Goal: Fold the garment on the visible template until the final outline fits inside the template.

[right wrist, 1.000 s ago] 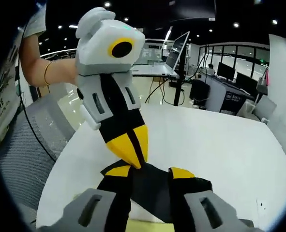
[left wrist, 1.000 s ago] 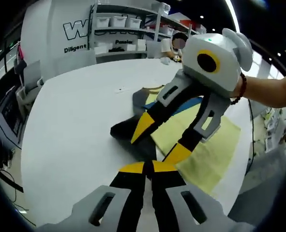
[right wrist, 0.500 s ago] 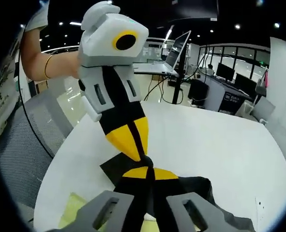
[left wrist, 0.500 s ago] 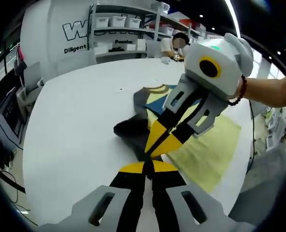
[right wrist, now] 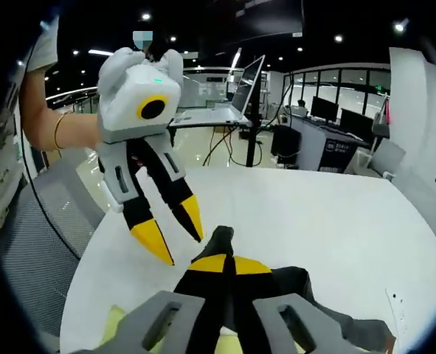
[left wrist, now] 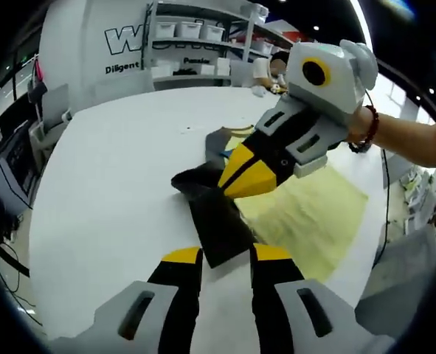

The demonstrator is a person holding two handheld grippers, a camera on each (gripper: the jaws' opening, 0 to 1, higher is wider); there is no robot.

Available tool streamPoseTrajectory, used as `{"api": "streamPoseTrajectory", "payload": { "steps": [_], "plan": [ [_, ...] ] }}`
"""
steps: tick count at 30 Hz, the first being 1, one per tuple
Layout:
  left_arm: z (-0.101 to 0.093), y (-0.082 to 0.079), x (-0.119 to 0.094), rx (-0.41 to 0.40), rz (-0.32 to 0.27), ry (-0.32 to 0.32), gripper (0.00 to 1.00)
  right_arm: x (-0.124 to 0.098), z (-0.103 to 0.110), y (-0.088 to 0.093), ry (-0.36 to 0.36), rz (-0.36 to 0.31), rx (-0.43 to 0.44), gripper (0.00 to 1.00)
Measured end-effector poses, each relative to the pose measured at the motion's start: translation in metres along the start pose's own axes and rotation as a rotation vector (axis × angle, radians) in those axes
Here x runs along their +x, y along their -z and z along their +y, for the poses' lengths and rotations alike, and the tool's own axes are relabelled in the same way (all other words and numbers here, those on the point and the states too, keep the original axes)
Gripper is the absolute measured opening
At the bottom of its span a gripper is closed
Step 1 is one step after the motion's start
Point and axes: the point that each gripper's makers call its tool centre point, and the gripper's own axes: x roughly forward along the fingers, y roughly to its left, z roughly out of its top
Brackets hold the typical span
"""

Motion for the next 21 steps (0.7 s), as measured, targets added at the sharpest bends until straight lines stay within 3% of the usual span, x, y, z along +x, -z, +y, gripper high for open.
{"api": "streamPoseTrajectory", "payload": {
  "steps": [7,12,18,21],
  "plan": [
    [0.012,0.006,0.009,-0.014,-0.006,-0.013,0.3,-0.008,0.001,-0.007,-0.007,-0.025,0.004,0.0],
    [0.003,0.008,0.02,-0.032,-0.012,0.055,0.28,-0.014,0.0,-0.008,0.001,-0.04,0.018,0.0],
    [-0.002,0.01,0.028,-0.027,-0.013,0.075,0.1,-0.02,-0.003,-0.009,0.017,-0.057,0.038,0.0],
    [0.0,0.008,0.029,-0.033,-0.026,0.068,0.08,-0.022,-0.003,-0.009,0.022,-0.057,0.041,0.0]
  ]
}}
